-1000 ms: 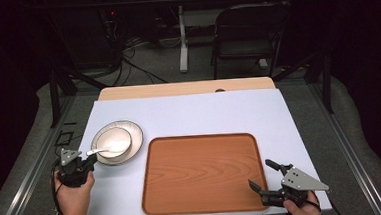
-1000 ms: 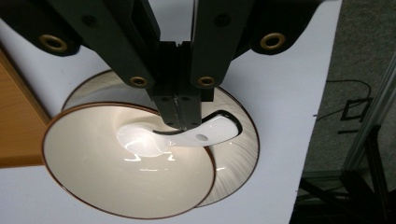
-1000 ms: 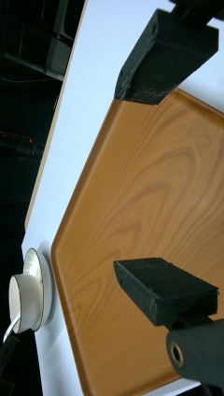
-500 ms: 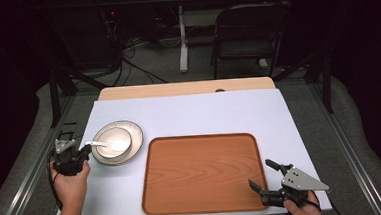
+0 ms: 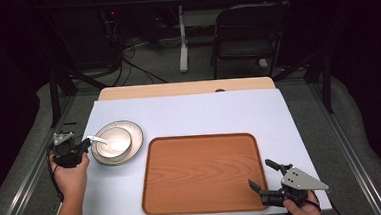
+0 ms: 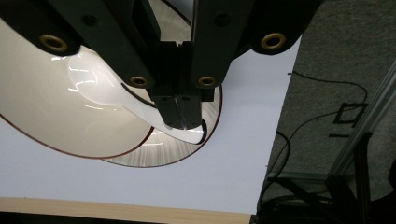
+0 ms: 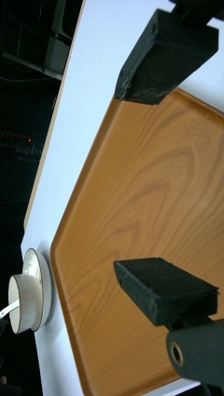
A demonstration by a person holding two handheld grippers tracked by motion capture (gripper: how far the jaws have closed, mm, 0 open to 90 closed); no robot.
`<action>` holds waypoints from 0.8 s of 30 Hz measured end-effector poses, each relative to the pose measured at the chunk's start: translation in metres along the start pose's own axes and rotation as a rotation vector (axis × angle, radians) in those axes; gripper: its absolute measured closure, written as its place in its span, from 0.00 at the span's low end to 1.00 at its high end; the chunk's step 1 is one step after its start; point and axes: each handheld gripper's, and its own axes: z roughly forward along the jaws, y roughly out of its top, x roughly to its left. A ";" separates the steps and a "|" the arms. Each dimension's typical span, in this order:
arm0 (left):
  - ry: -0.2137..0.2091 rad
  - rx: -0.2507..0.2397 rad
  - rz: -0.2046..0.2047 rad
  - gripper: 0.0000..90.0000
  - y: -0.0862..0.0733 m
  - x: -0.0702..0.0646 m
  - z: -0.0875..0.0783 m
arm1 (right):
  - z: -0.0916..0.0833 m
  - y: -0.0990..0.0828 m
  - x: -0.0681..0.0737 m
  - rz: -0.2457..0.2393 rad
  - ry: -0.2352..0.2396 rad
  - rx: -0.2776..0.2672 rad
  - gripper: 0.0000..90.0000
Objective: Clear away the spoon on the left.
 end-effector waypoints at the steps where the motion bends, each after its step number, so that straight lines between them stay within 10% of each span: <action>1: -0.001 0.000 -0.004 1.00 0.001 0.000 0.000 | 0.000 0.000 0.000 0.001 0.000 0.000 0.16; 24: -0.113 -0.023 -0.287 0.63 -0.005 0.006 0.003 | 0.000 0.000 0.000 0.001 0.000 -0.001 0.16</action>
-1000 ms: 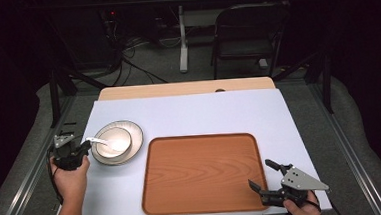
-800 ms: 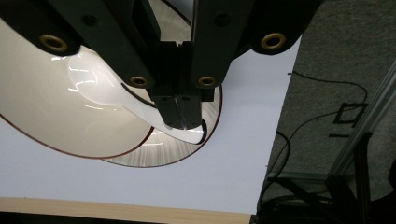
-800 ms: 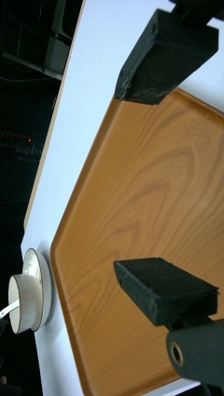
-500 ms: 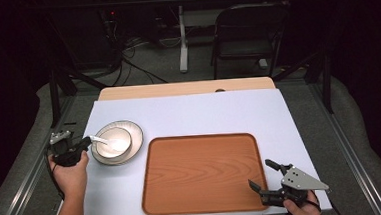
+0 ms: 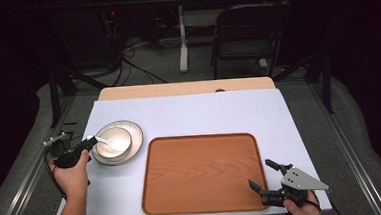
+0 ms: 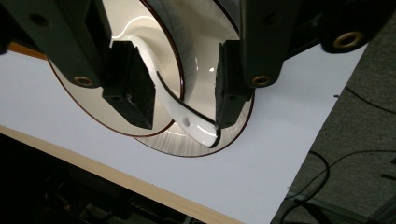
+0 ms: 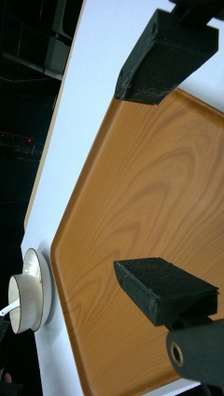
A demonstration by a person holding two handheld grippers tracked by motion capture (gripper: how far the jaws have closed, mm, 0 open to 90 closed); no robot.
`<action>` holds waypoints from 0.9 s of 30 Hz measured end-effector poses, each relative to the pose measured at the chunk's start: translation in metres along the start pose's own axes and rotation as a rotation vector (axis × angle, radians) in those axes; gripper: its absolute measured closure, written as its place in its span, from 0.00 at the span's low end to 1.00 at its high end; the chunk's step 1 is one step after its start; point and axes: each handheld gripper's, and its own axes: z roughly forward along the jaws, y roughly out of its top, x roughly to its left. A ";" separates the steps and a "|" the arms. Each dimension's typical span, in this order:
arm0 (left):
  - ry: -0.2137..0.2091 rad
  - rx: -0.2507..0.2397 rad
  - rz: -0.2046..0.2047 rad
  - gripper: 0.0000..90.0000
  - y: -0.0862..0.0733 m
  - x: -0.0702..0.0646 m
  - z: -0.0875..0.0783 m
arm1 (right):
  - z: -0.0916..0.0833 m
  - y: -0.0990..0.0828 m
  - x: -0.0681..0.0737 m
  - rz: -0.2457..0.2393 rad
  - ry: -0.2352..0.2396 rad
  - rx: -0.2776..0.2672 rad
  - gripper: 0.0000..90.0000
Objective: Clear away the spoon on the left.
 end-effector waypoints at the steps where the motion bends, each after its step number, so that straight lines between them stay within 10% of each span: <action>1: 0.001 0.000 -0.007 0.63 0.000 0.001 0.001 | 0.000 0.000 0.000 0.000 -0.001 0.001 0.16; 12: -0.028 -0.010 -0.073 0.58 -0.004 0.007 0.017 | 0.000 0.000 0.000 -0.001 0.001 -0.001 0.16; 27: -0.039 -0.025 -0.044 0.57 -0.006 0.002 0.032 | -0.001 0.000 0.000 -0.003 0.000 -0.002 0.16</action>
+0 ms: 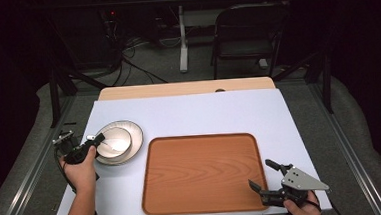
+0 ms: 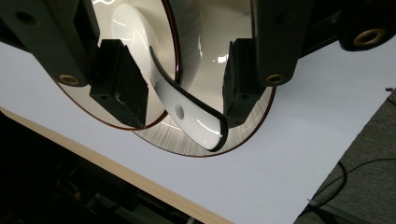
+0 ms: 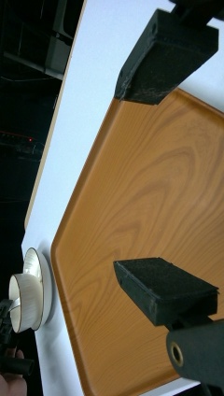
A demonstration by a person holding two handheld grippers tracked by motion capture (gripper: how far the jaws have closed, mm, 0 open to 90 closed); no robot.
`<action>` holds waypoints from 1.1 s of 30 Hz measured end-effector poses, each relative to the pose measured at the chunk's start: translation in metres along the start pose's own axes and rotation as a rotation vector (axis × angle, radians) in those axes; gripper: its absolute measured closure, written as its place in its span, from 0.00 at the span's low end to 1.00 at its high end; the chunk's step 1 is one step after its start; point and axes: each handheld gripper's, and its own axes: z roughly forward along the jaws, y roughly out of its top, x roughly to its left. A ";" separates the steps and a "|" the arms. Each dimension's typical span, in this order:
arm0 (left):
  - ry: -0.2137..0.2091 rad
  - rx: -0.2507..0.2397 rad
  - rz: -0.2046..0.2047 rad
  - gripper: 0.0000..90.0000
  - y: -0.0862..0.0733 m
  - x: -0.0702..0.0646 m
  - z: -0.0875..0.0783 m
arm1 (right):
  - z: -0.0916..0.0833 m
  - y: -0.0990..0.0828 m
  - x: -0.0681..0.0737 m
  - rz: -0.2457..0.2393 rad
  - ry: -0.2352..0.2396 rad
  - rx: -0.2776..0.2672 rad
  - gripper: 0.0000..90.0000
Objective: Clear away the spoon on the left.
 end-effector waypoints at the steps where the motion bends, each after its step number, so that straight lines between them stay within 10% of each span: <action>1: 0.004 -0.002 0.003 0.58 0.000 0.000 0.000 | 0.000 0.000 0.000 0.001 0.000 0.000 0.16; 33: 0.012 -0.026 0.091 0.84 0.009 -0.005 -0.013 | 0.000 0.000 0.000 0.001 0.004 0.001 0.16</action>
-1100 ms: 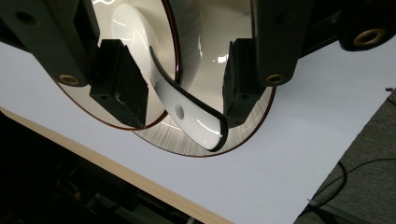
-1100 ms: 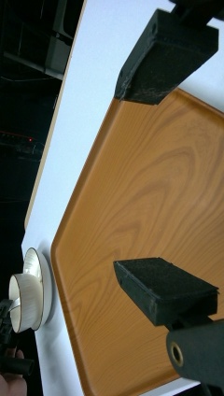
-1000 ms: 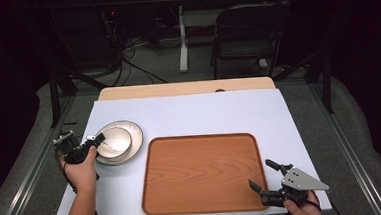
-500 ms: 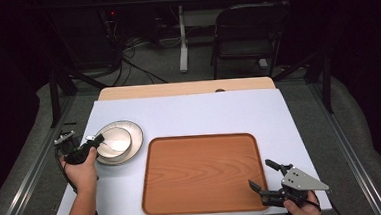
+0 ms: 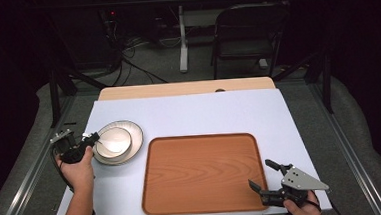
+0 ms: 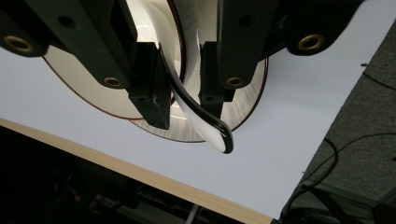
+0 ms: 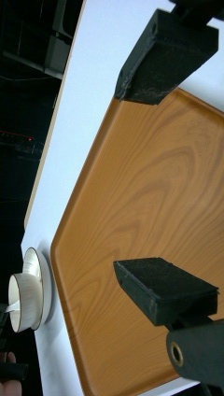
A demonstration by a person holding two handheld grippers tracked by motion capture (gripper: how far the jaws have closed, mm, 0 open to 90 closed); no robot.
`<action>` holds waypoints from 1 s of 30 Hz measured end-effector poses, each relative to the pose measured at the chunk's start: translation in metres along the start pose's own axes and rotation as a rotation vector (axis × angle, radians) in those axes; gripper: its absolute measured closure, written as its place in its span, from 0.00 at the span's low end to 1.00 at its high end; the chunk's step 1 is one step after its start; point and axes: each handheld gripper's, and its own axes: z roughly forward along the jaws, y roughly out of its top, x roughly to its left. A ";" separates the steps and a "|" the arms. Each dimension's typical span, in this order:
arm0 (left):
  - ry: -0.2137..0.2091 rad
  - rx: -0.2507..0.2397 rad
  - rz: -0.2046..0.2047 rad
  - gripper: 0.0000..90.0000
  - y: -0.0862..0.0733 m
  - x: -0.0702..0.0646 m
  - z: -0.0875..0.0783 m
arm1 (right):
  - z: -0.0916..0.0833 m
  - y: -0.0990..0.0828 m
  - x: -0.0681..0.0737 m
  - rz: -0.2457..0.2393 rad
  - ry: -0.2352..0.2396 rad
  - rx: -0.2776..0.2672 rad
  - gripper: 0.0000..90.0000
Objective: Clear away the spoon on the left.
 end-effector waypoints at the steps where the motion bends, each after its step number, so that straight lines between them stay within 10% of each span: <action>1: 0.000 0.000 0.000 0.85 0.000 0.000 0.000 | 0.000 0.000 0.000 0.000 0.000 0.001 0.16; 30: -0.062 0.010 0.105 0.95 0.015 -0.027 -0.011 | 0.000 0.000 0.000 0.001 -0.002 0.002 0.16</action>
